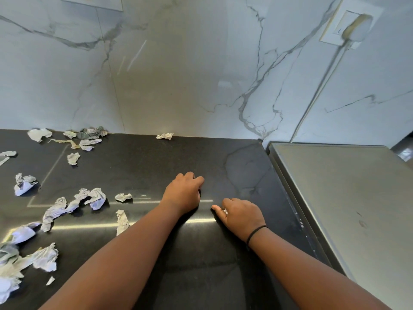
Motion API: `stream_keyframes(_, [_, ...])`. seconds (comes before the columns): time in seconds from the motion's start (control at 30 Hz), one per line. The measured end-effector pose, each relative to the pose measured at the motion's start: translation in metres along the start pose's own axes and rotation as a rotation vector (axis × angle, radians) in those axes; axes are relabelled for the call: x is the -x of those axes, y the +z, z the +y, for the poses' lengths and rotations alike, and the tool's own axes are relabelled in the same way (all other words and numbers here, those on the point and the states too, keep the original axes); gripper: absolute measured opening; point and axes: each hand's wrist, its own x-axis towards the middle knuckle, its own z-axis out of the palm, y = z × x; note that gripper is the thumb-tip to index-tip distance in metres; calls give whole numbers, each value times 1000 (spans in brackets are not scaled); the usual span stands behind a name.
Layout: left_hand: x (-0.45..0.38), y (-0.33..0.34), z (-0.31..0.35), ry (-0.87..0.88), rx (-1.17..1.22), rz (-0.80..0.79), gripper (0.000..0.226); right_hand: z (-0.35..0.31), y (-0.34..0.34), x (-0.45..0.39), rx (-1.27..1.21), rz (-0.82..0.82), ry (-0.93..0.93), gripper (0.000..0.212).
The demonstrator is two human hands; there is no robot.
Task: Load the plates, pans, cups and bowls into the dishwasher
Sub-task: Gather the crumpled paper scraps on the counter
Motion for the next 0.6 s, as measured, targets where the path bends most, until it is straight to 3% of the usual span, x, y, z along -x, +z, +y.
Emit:
stream_keyframes(0.37, [70, -5, -2, -2, -20, 60, 7, -13, -13, 30, 6, -129, 123, 41])
stream_keyframes(0.6, [149, -12, 23, -69, -28, 110, 13, -20, -21, 74, -21, -83, 126, 36])
